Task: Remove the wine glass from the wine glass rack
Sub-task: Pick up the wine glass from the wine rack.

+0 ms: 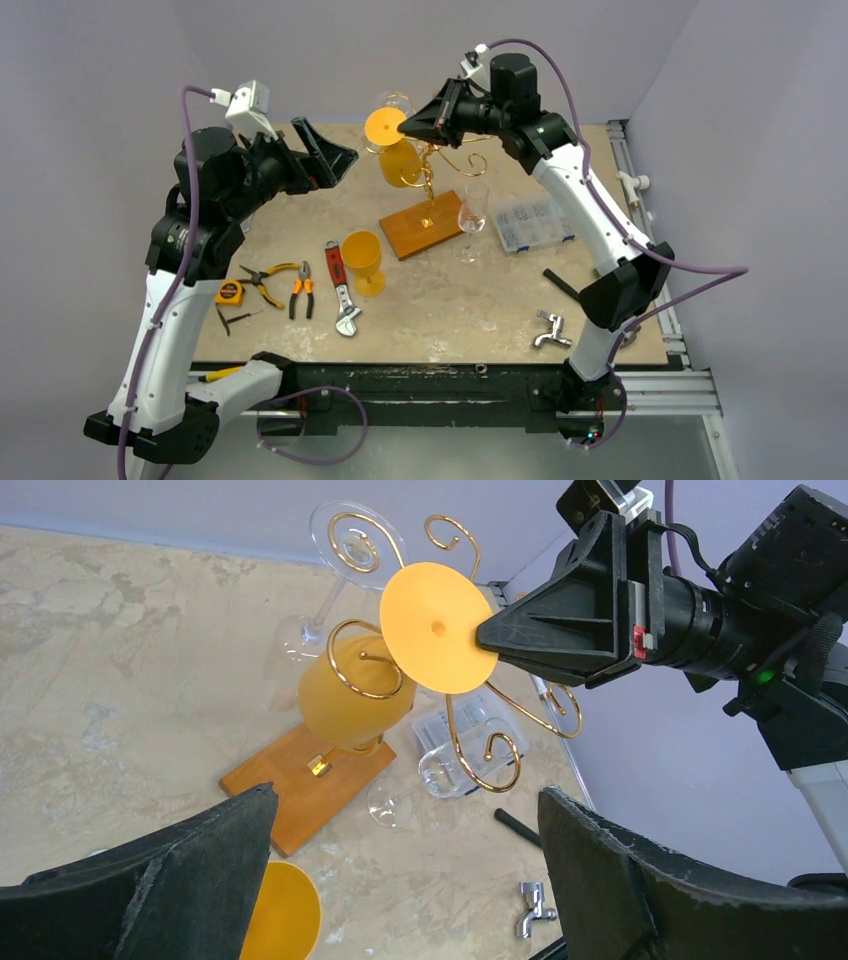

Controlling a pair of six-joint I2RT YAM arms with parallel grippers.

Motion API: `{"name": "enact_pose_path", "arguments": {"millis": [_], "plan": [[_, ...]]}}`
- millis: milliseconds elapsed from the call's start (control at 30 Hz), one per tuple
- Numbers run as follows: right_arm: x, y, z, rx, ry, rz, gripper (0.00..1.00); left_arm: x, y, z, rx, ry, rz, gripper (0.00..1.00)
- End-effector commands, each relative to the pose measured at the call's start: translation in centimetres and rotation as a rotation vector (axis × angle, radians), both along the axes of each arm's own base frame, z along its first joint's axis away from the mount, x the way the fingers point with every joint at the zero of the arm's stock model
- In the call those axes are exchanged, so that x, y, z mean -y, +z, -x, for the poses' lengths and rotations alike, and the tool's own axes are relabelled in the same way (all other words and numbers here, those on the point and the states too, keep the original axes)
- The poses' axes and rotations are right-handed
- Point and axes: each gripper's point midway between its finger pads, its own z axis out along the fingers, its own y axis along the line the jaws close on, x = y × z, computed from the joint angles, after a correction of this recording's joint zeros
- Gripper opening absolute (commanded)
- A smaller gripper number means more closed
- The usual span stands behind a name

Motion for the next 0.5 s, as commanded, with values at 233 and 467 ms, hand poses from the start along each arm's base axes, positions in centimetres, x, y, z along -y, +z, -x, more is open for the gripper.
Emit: {"name": "enact_pose_path", "arguments": {"millis": [233, 467], "plan": [[1.52, 2.94, 1.85, 0.092, -0.001, -0.025, 0.00, -0.16, 2.55, 0.20, 0.090, -0.013, 0.000, 0.99], [1.08, 3.45, 2.33, 0.103, 0.048, -0.048, 0.00, -0.24, 2.52, 0.33, 0.087, -0.011, -0.001, 0.99]]}}
